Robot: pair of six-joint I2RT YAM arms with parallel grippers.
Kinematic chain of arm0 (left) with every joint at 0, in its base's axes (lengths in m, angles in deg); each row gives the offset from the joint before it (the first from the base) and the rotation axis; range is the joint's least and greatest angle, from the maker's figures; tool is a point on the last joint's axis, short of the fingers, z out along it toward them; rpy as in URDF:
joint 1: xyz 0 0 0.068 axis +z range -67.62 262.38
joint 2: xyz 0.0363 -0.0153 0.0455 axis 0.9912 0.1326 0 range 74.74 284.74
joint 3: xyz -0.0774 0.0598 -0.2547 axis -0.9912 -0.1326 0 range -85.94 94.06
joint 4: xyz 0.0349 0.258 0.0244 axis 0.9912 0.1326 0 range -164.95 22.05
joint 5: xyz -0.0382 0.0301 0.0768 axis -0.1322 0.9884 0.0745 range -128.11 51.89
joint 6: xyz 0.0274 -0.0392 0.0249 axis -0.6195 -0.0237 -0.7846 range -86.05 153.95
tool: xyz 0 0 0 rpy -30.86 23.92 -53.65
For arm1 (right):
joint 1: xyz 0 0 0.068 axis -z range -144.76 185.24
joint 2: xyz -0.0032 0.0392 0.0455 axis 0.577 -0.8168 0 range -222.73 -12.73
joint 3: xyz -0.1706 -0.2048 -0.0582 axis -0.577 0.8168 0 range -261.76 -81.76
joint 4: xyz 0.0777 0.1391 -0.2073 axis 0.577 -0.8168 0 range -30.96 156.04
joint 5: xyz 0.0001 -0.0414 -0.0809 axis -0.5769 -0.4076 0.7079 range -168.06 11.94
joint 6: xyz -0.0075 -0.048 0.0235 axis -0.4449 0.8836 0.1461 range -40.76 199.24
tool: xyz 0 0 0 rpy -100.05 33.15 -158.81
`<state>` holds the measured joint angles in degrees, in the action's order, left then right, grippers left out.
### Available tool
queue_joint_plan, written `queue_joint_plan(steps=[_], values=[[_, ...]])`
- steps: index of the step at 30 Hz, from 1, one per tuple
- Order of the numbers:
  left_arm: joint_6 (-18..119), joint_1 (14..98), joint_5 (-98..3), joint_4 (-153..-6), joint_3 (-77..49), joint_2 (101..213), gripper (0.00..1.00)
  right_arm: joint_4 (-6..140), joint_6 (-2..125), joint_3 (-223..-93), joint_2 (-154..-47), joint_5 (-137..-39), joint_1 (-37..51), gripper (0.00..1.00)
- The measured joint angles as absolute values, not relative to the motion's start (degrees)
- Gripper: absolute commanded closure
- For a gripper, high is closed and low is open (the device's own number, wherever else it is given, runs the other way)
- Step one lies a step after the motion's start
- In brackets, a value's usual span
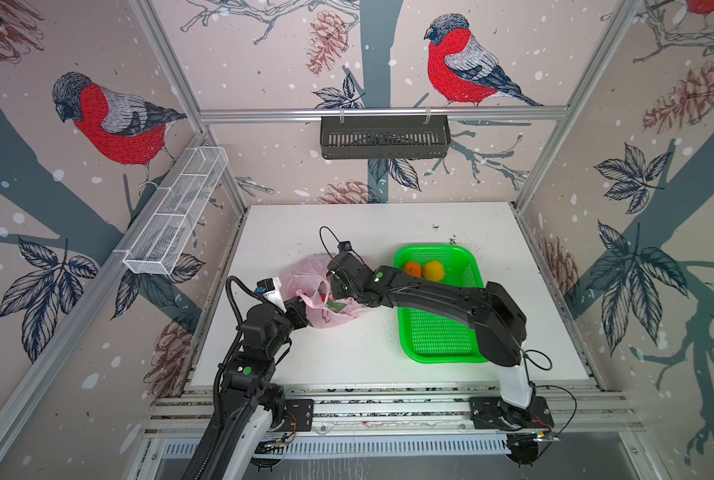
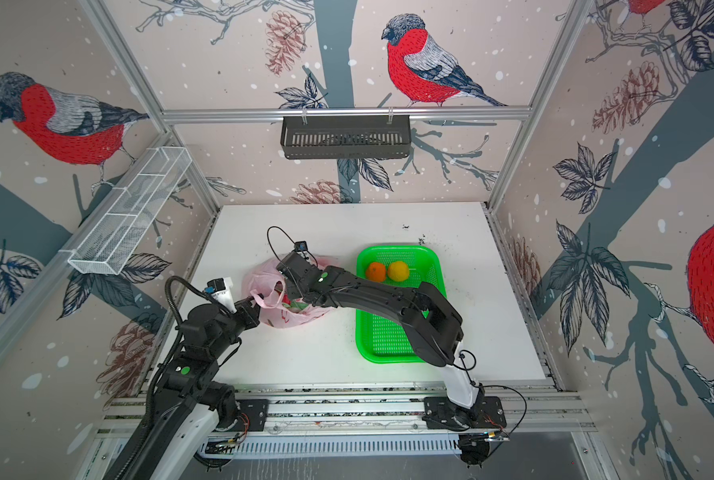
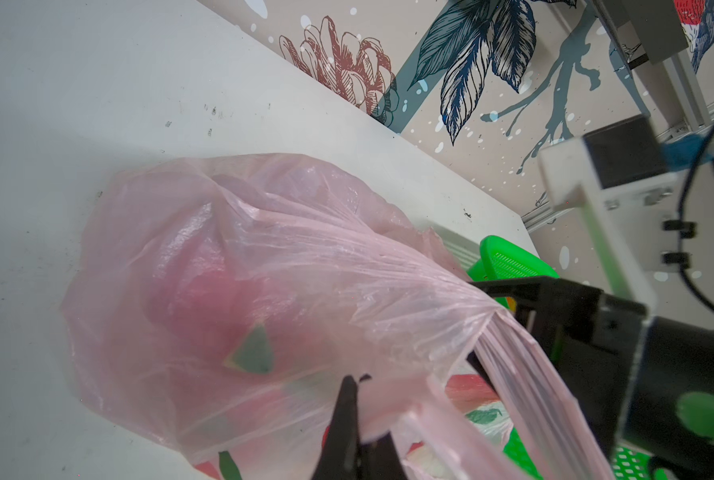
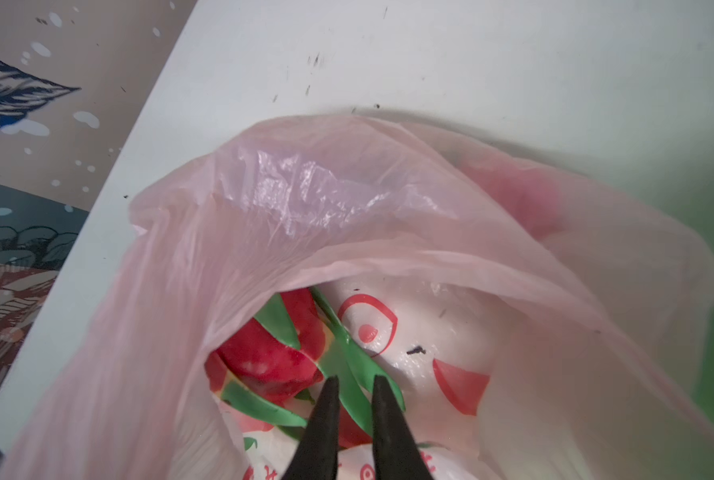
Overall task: Untie the knot of the plastic bag and take out the fruit
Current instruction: 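Raise the open right gripper and move it toward the pink bag, then push the right gripper into the pink bag opening toward the red fruit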
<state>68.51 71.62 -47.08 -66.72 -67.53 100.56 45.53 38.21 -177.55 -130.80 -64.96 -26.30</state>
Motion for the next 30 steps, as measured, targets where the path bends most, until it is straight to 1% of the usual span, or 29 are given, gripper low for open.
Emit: queue_joint_plan(steps=[14, 20, 30], values=[[71.31, 71.62, -48.7, -65.13, -66.33, 95.66, 1.0, 50.23, 32.46, -182.2, -140.32, -64.3, -23.57, 0.79], [71.66, 71.62, -49.0, -63.84, -65.17, 92.78, 1.0, 51.19, 31.45, -183.91, -141.94, -61.57, -22.87, 0.78], [71.62, 71.62, -49.9, -62.68, -66.0, 91.86, 1.0, 51.45, 31.25, -186.86, -142.84, -56.0, -21.99, 0.76]])
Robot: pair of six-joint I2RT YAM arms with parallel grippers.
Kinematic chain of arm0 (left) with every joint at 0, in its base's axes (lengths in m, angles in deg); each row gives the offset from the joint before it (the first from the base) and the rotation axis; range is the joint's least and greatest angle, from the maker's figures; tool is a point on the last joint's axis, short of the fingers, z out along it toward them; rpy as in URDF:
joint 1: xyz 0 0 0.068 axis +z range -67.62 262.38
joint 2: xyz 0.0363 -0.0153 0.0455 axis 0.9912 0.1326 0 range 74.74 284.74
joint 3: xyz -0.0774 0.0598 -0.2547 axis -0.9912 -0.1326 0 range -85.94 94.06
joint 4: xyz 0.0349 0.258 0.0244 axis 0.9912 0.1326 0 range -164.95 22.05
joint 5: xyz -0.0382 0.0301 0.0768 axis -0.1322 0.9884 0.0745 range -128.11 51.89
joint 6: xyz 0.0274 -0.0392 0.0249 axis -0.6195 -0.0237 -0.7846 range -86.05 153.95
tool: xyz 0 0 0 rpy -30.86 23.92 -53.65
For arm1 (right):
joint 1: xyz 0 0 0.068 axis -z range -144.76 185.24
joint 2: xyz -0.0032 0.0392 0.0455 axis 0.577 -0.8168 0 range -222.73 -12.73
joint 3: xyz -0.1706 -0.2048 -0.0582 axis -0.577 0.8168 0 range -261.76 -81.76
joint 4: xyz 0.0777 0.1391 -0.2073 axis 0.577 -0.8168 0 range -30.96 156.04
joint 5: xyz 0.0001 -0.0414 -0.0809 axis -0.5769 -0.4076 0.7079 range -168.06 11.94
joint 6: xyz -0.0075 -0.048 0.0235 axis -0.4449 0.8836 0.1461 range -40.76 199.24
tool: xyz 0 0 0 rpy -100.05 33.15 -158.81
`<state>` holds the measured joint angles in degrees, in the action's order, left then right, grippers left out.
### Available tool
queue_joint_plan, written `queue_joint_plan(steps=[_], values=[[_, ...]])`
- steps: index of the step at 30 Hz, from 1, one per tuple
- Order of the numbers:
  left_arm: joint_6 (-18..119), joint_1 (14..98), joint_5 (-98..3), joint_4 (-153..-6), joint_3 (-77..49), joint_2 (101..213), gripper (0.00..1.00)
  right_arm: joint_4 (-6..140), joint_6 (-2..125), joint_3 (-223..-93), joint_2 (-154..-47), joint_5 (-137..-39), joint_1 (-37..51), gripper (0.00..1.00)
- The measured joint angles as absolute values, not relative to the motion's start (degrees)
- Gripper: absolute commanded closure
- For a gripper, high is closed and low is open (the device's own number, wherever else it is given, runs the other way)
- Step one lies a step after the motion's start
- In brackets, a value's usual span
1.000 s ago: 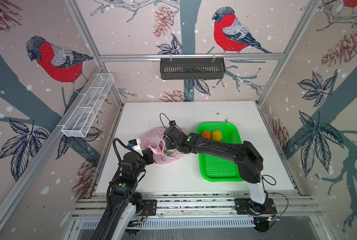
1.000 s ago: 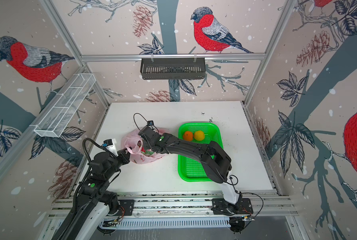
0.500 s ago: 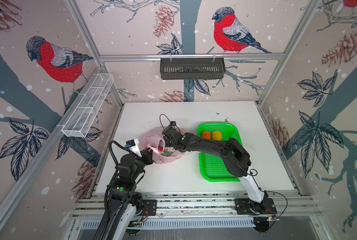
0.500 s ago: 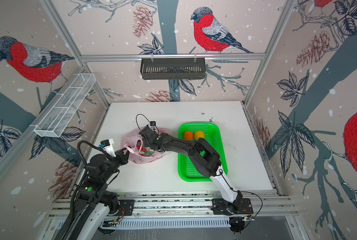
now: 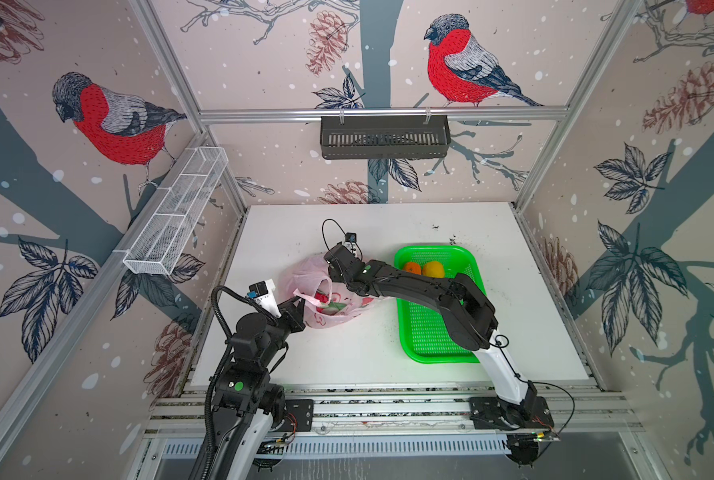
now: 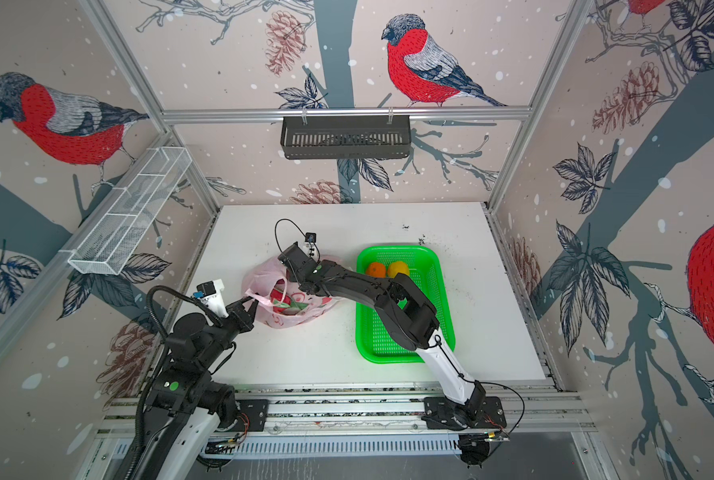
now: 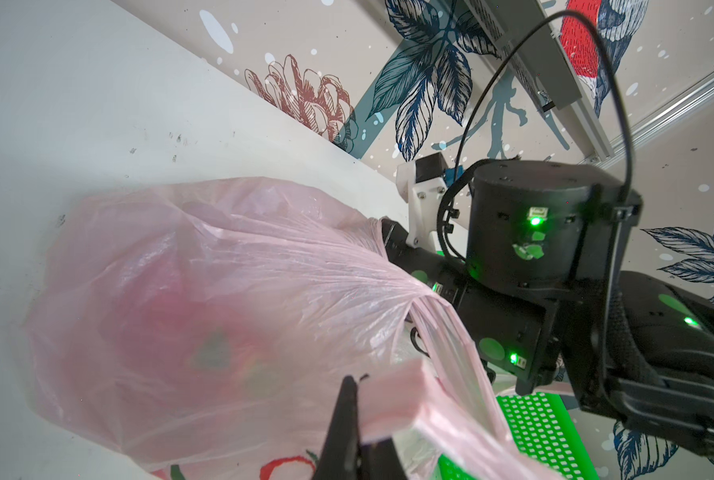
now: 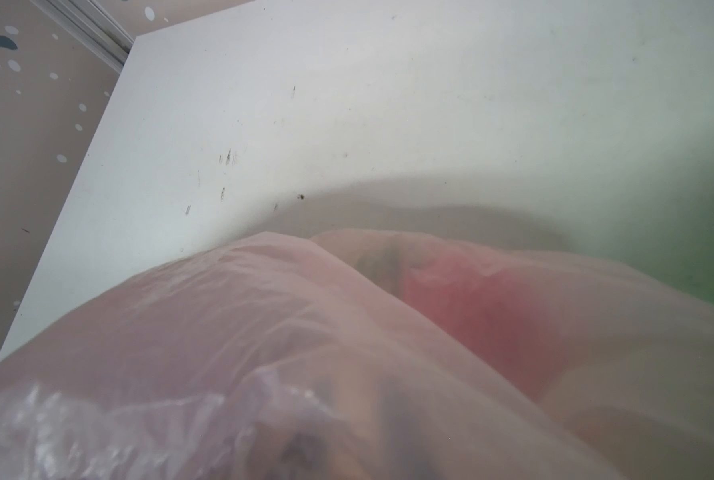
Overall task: Untie the knot of the plastic bag and take out the fruit
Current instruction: 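Push the right gripper into the pink bag opening toward the red fruit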
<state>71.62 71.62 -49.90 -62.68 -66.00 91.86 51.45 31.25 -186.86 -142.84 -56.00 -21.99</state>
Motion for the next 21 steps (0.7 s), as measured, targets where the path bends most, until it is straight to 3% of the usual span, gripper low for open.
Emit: queue_joint_plan(steps=[11, 21], values=[[71.62, 71.62, -50.16, -63.25, -68.03, 93.17, 1.0, 49.57, 32.76, -190.55, -144.35, -52.89, -21.29, 0.75], [71.59, 71.62, -50.14, -64.01, -68.14, 93.11, 1.0, 48.02, 33.13, -189.59, -144.63, -57.16, -23.04, 0.76]])
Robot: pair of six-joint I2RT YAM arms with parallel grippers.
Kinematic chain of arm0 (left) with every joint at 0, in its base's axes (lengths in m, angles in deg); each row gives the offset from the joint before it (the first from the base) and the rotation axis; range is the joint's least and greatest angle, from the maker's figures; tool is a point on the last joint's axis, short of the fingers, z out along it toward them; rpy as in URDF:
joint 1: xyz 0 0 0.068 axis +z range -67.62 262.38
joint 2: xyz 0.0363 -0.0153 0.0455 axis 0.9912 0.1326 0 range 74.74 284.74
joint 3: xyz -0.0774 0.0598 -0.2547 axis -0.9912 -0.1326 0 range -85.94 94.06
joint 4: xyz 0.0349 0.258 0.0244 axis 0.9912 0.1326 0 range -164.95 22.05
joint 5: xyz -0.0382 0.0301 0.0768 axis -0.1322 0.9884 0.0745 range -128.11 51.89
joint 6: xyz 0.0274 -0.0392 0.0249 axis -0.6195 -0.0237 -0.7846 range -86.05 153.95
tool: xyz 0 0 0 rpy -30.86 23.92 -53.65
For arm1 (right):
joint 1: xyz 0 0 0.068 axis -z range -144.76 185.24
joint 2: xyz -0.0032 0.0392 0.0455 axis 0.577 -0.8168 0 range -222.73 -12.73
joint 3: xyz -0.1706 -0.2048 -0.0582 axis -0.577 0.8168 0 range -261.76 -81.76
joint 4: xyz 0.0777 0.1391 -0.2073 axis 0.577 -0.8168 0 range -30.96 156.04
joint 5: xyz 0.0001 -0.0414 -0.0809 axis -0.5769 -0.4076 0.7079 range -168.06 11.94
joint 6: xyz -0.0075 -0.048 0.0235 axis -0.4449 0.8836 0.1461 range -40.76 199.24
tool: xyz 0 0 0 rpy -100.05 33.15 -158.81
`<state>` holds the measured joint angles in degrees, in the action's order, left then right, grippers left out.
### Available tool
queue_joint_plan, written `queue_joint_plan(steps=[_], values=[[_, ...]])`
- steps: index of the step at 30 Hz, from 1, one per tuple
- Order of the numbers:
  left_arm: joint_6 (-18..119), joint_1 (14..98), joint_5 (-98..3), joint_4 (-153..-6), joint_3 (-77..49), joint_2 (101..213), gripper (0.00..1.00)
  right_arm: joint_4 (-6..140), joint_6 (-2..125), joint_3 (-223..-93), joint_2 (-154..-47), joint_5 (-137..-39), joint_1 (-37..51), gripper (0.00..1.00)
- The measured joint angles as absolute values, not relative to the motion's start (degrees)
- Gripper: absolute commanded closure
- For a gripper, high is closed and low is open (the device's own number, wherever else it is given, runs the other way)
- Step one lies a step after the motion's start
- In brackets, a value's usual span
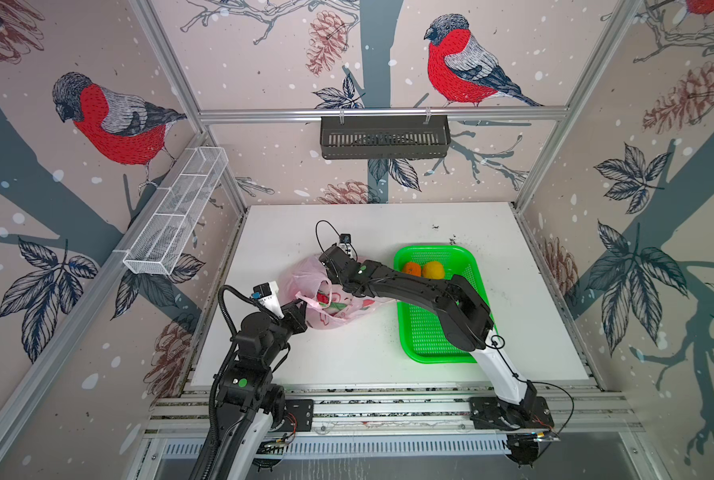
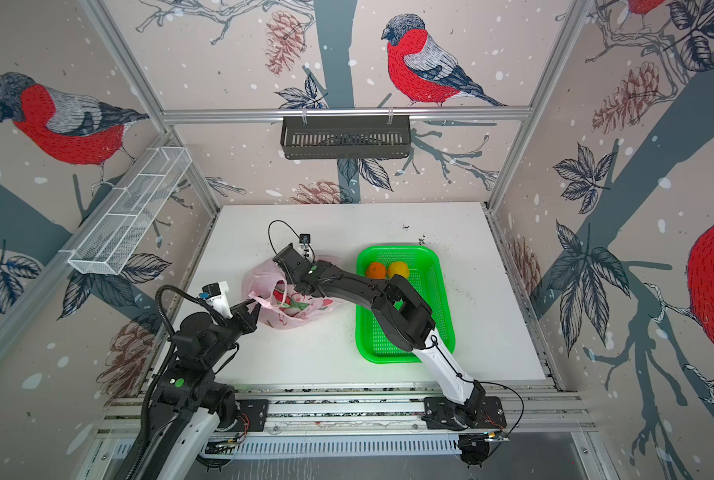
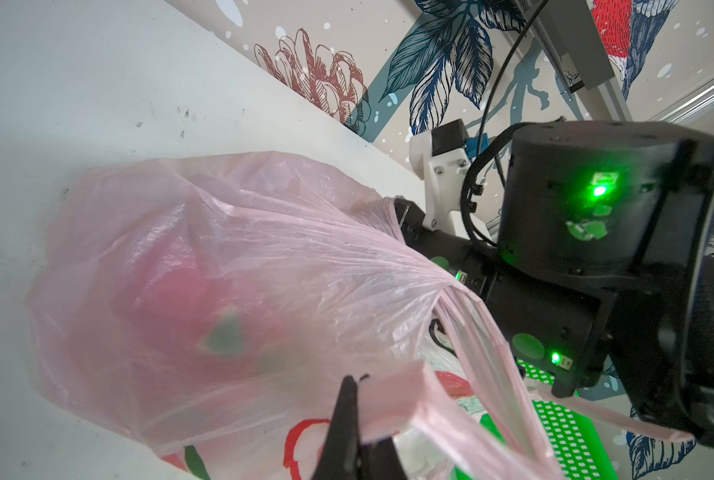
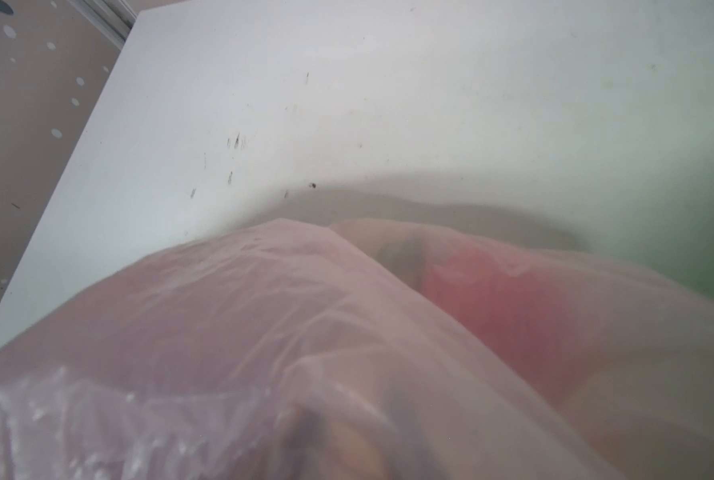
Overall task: Untie the knot of the plastic bag and take out the fruit
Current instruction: 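Push the right gripper into the pink bag opening toward the red fruit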
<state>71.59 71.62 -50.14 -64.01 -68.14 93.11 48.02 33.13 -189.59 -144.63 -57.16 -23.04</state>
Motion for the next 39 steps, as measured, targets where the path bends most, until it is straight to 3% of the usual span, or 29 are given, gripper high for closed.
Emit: queue_joint_plan(steps=[12, 39], values=[[71.55, 71.62, -50.12, -64.03, -68.16, 92.91, 1.0, 46.18, 33.27, -190.07, -146.84, -57.96, -21.56, 0.75], [71.46, 71.62, -50.1, -64.47, -68.6, 93.33, 1.0, 43.34, 41.31, -193.28, -147.01, -48.35, -20.2, 0.71]])
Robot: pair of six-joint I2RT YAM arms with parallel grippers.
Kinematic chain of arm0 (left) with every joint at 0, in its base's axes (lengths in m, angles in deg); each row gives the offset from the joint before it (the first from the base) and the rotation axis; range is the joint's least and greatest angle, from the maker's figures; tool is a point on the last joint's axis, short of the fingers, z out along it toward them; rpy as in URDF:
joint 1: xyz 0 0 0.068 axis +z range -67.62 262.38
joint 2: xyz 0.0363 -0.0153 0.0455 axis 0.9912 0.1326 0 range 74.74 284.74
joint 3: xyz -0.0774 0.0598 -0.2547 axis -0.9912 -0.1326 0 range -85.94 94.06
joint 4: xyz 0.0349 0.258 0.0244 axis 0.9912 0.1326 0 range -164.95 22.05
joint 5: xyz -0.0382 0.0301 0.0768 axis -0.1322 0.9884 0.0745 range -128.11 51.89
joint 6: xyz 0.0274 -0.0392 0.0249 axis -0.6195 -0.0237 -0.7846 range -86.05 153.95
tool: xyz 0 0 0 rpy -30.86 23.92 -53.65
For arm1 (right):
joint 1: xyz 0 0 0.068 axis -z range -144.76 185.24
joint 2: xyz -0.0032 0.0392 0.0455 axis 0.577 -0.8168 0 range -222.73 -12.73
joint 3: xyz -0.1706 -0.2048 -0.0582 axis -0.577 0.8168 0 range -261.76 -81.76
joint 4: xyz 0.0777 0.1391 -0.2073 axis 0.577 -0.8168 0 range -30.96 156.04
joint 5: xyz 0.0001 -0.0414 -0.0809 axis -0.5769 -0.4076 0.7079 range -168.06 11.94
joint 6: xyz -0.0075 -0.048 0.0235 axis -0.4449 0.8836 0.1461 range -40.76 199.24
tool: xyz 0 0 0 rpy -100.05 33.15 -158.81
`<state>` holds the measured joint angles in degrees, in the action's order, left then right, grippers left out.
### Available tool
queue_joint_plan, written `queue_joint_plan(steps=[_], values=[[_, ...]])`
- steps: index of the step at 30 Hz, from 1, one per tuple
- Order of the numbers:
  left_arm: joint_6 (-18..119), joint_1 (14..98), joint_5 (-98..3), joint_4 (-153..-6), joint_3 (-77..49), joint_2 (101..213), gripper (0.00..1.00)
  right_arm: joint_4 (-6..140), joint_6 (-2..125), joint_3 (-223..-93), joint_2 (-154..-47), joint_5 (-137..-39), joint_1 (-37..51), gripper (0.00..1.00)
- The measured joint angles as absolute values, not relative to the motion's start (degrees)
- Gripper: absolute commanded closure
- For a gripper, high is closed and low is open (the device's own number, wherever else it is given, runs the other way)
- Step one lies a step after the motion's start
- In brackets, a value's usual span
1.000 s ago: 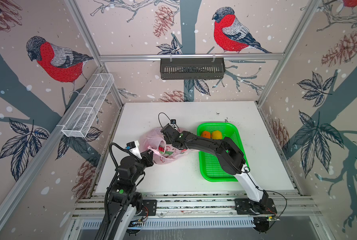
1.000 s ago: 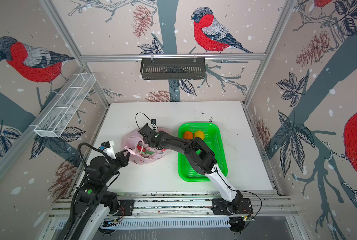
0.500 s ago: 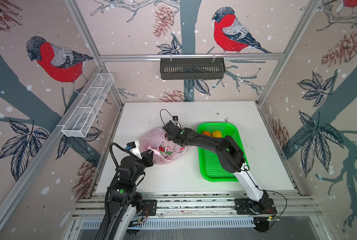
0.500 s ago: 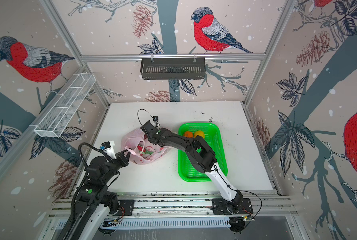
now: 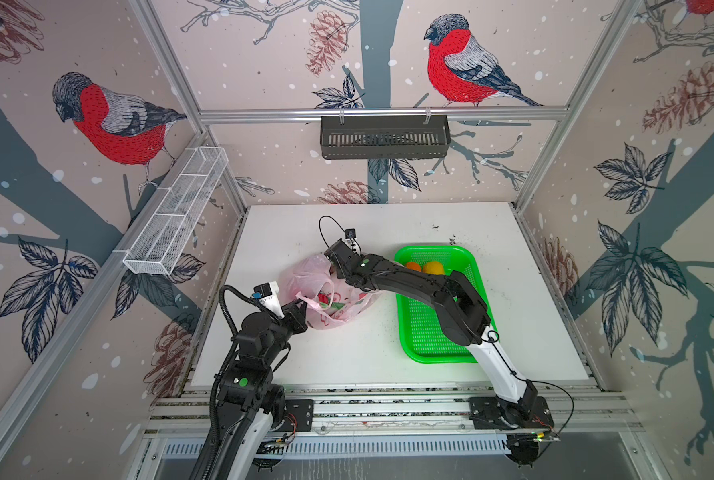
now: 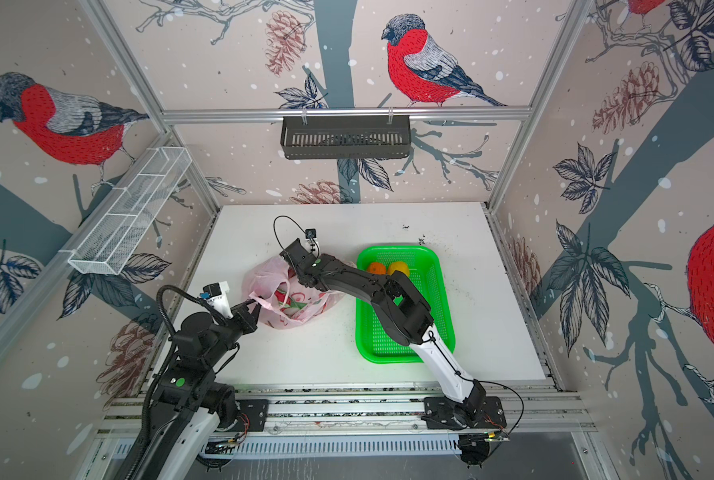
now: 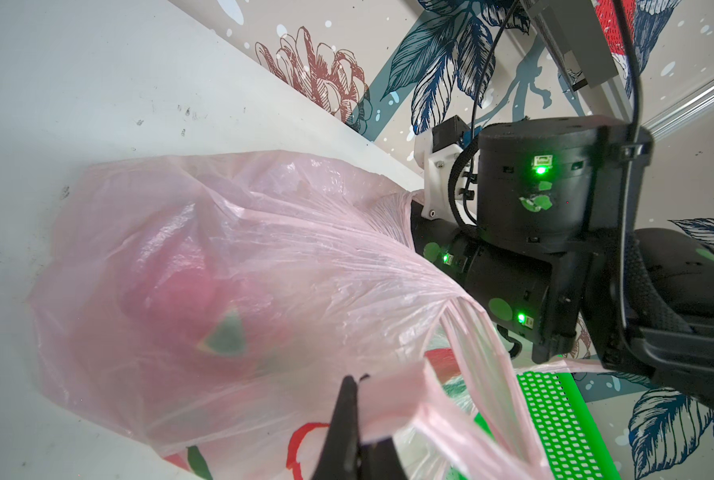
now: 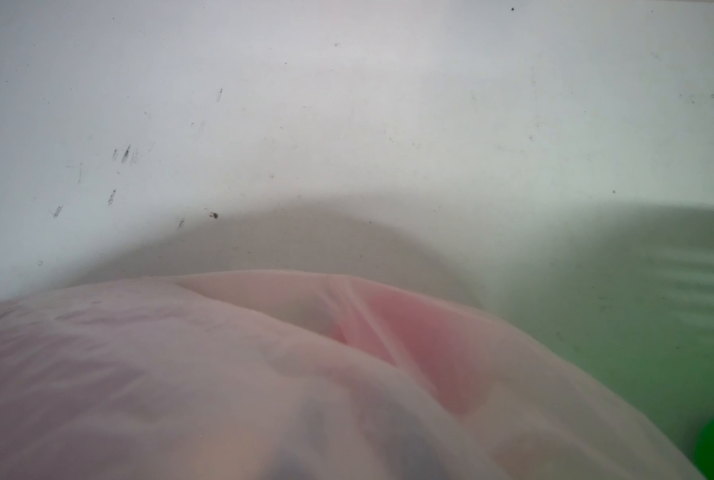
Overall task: Untie the knot of the plastic bag and take out the fruit
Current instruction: 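Push the right gripper into the pink bag opening toward the red fruit, then close the right gripper on the red dragon fruit inside the bag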
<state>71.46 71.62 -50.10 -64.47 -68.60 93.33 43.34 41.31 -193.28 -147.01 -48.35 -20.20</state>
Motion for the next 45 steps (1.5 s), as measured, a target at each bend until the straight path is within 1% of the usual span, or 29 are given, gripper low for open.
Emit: queue_joint_plan(steps=[5, 12, 17, 24, 34, 40, 45], values=[[71.46, 71.62, -50.1, -65.04, -68.69, 93.24, 1.0, 42.97, 42.01, -193.52, -147.01, -47.04, -19.85, 0.63], [71.46, 71.62, -50.12, -65.3, -68.71, 93.24, 1.0, 42.38, 43.17, -193.57, -147.3, -46.62, -19.04, 0.45], [71.46, 71.62, -50.12, -65.3, -68.73, 93.28, 1.0, 42.34, 43.36, -193.61, -148.04, -47.54, -18.45, 0.36], [71.46, 71.62, -50.1, -65.3, -68.73, 93.35, 1.0, 42.34, 43.36, -193.78, -148.98, -49.42, -17.84, 0.29], [71.46, 71.62, -50.1, -65.3, -68.73, 93.54, 1.0, 42.53, 43.34, -194.72, -150.6, -51.28, -17.32, 0.27], [71.46, 71.62, -50.1, -65.3, -68.73, 93.65, 1.0, 42.55, 43.17, -194.79, -150.99, -52.85, -17.12, 0.2], [71.46, 71.62, -50.1, -65.32, -68.73, 93.7, 1.0, 42.55, 43.17, -194.79, -151.41, -54.03, -16.86, 0.17]])
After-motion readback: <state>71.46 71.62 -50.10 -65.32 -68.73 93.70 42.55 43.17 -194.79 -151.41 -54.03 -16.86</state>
